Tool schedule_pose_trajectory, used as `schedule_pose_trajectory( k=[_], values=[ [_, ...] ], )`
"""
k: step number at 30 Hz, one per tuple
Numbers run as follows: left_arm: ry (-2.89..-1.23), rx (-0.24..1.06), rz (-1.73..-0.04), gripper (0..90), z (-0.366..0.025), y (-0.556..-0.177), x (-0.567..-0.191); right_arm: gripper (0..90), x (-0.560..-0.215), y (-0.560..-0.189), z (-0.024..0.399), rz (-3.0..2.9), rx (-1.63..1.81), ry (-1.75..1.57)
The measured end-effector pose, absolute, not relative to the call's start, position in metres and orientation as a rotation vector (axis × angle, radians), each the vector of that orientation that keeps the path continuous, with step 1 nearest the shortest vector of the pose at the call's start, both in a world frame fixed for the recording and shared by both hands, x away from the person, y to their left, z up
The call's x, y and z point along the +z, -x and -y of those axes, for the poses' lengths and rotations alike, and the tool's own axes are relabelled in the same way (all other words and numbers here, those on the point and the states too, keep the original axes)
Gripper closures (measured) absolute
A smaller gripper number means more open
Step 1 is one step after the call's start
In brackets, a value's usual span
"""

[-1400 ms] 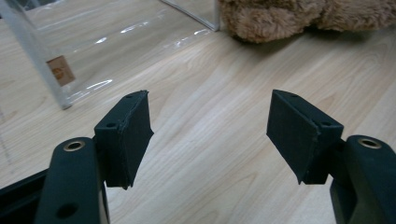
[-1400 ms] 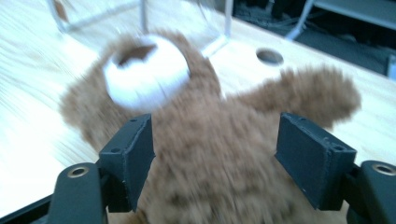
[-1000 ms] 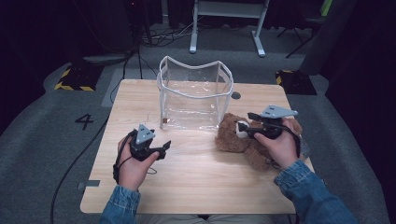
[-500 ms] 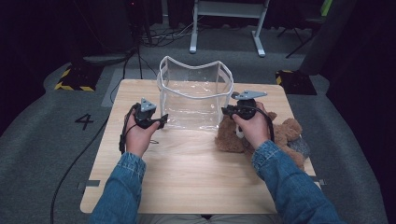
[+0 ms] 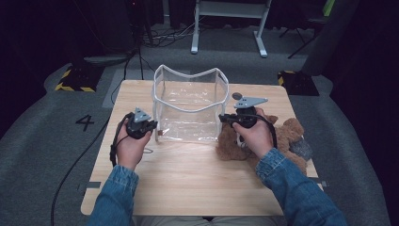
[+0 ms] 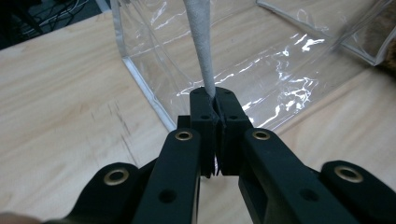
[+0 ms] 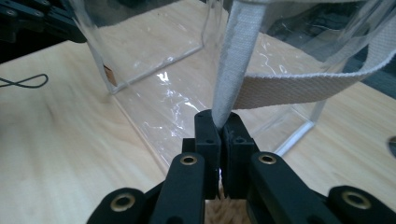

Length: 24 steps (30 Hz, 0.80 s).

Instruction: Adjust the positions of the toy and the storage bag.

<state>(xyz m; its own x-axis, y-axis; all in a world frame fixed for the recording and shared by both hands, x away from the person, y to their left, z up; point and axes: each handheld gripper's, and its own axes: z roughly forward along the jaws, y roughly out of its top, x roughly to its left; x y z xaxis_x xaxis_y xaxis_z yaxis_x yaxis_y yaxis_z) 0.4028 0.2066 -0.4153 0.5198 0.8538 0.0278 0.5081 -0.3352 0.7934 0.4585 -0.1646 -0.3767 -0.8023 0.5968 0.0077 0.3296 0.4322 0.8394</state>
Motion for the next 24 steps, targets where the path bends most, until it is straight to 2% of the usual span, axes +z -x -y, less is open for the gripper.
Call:
schedule_pose_trajectory(
  k=[7,13,24],
  values=[
    [-2.009,0.604,-1.106,87.0,-0.223,-0.340,-0.412,87.4,-0.372,-0.416,0.153,-2.476,1.390,-0.690],
    [-1.980,0.557,-1.090,86.9,-0.231,-0.298,-0.413,87.4,-0.370,-0.380,0.155,-2.537,1.439,-0.616],
    [-2.056,0.474,-0.960,86.6,-0.208,-0.250,-0.419,87.5,-0.378,-0.324,0.188,-2.564,1.453,-0.561]
  ],
)
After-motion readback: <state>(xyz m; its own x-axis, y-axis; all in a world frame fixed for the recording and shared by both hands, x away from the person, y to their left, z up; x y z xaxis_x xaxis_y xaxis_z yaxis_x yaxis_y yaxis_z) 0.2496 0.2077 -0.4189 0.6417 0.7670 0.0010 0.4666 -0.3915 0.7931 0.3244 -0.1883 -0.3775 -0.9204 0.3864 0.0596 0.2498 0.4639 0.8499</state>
